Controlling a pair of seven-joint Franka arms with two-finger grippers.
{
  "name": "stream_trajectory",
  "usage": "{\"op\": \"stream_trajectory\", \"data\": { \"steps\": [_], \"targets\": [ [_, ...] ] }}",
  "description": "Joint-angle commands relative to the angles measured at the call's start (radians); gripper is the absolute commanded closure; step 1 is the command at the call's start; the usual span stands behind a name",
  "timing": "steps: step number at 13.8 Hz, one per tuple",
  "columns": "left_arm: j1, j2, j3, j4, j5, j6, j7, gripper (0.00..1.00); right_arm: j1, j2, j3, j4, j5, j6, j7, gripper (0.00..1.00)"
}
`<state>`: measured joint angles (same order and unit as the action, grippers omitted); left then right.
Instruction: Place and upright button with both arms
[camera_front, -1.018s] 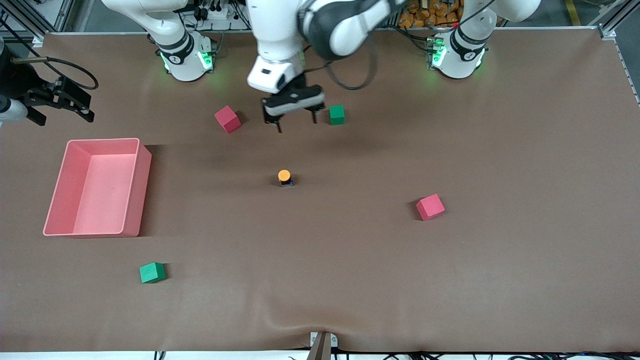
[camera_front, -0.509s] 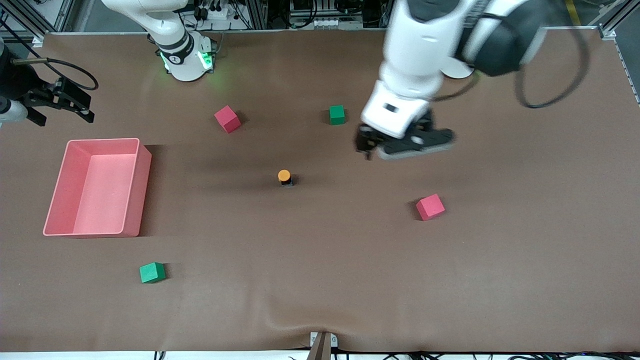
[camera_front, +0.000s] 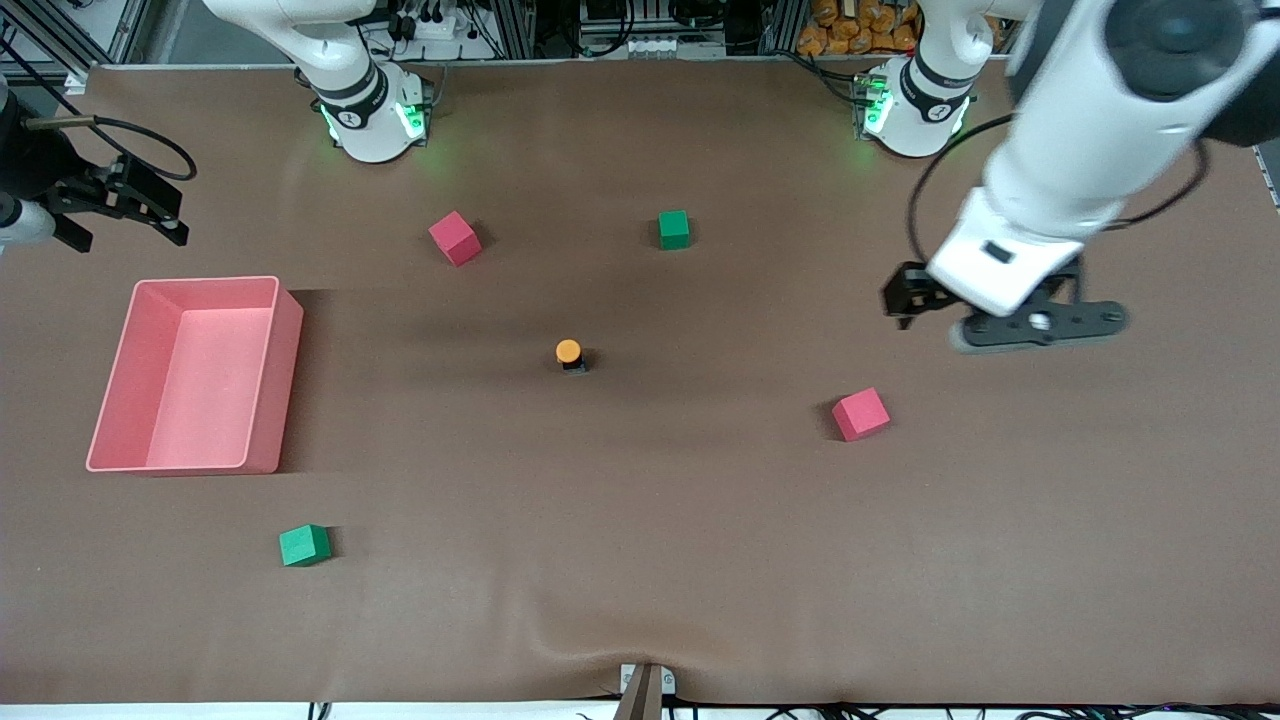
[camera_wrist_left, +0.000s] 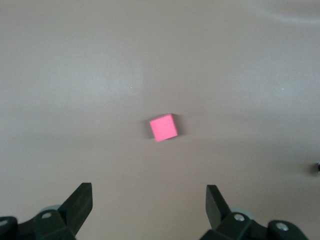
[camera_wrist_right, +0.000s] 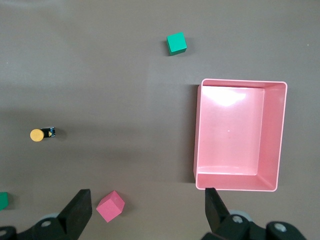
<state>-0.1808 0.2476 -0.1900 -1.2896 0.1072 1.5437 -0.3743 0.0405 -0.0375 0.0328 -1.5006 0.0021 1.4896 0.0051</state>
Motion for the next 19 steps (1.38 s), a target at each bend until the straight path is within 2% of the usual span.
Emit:
{"op": "stream_trajectory", "data": {
  "steps": [1, 9, 10, 15, 19],
  "targets": [
    [0.136, -0.048, -0.012, -0.034, -0.102, -0.008, 0.171, 0.0, -0.01, 0.008, 0.007, 0.02, 0.001, -0.012, -0.007, 0.0],
    [0.215, -0.079, 0.003, -0.028, -0.096, -0.037, 0.285, 0.0, -0.01, 0.008, 0.007, 0.02, 0.001, -0.012, -0.005, 0.0],
    [0.225, -0.108, 0.003, -0.046, -0.099, -0.04, 0.294, 0.0, -0.01, 0.008, 0.007, 0.02, 0.001, -0.012, -0.005, 0.0],
    [0.218, -0.28, 0.04, -0.253, -0.101, -0.027, 0.304, 0.0, -0.01, 0.008, 0.007, 0.02, 0.001, -0.012, -0.005, 0.0],
    [0.208, -0.326, 0.066, -0.292, -0.101, -0.036, 0.298, 0.0, -0.01, 0.008, 0.007, 0.02, 0.001, -0.012, -0.005, 0.0]
  ]
}}
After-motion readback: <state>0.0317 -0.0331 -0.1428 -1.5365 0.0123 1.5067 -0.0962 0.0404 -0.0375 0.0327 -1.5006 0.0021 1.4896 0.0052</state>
